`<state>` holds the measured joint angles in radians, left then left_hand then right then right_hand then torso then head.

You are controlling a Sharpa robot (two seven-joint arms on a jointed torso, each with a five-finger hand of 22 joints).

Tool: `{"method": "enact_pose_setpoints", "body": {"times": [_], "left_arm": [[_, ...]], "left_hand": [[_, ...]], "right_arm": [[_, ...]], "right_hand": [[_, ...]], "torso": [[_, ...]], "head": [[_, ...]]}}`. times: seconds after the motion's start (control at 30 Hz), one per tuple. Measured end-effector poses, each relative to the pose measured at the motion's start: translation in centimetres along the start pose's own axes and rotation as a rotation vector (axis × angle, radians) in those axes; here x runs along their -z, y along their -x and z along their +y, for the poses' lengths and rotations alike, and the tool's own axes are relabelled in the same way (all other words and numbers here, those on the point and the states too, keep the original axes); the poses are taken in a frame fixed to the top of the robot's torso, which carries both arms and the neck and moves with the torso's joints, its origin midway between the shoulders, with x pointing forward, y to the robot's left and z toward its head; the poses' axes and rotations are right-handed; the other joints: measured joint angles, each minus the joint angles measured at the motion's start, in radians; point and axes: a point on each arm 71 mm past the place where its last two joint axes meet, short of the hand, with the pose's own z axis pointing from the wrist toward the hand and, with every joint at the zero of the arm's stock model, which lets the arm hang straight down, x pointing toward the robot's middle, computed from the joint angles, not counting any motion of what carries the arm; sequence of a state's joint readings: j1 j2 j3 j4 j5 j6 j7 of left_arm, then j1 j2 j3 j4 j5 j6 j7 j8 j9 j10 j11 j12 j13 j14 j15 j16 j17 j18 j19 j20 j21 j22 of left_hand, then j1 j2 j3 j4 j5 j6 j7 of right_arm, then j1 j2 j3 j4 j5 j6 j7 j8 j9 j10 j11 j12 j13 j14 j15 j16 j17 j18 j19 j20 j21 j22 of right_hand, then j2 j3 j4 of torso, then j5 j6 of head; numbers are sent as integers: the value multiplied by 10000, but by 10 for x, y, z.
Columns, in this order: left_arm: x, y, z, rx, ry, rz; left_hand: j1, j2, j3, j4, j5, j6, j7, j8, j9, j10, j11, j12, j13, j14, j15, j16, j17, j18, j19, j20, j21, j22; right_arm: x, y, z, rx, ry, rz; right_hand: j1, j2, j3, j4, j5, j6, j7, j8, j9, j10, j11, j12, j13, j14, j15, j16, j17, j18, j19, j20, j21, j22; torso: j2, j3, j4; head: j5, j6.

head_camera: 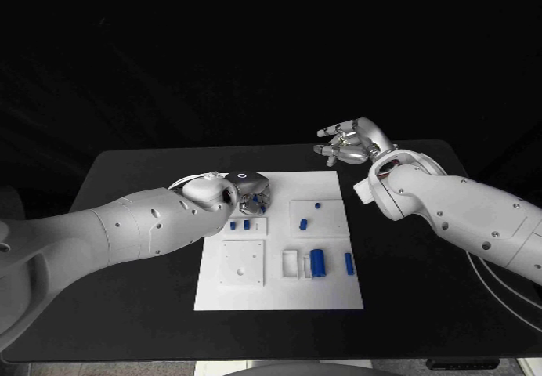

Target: Assemble the parts on the task board

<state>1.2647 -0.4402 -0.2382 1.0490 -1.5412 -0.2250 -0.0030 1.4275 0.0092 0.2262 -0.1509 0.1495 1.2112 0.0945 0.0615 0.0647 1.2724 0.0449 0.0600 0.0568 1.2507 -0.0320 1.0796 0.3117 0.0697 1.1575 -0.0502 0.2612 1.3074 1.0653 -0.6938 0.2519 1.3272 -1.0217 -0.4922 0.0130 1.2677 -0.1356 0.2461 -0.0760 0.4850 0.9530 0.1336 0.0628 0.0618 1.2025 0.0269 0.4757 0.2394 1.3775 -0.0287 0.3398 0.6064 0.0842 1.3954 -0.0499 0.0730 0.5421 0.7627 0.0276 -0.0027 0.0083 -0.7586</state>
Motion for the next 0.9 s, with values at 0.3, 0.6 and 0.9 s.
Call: {"method": "enact_pose_setpoints", "body": {"times": [0.3,0.6,0.9], "left_arm": [[0,0,1,136,42,-25],[8,1,7,677,244,-299],[16,16,13,1635,512,-868]], "left_hand": [[-47,44,49,-52,-41,344,-59,-21,27,418,-97,-60,3,198,-54,114,25,1,0,0,267,-1],[-89,86,243,-73,2,395,-73,-5,27,430,-107,-85,5,251,-107,117,25,-1,55,-54,347,7],[-109,78,286,-91,1,392,-74,-6,28,515,-125,-54,5,253,-108,117,24,-5,92,-90,347,6]], "right_arm": [[0,0,0,-6,10,5],[0,0,0,-2,11,2],[1,1,0,11,1,-10]], "right_hand": [[0,0,0,0,0,0,0,0,0,0,0,0,0,0,0,0,-1,0,0,0,0,0],[0,0,0,0,-1,0,-1,0,0,0,0,0,0,0,0,0,-1,0,0,0,0,0],[0,0,0,0,-1,0,-1,0,0,0,0,0,0,0,0,0,-2,-1,0,0,0,-1]], "torso": [[0,3,1],[-4,-1,7],[-10,-1,14]], "head": [[-1,0],[-1,48],[11,81]]}}
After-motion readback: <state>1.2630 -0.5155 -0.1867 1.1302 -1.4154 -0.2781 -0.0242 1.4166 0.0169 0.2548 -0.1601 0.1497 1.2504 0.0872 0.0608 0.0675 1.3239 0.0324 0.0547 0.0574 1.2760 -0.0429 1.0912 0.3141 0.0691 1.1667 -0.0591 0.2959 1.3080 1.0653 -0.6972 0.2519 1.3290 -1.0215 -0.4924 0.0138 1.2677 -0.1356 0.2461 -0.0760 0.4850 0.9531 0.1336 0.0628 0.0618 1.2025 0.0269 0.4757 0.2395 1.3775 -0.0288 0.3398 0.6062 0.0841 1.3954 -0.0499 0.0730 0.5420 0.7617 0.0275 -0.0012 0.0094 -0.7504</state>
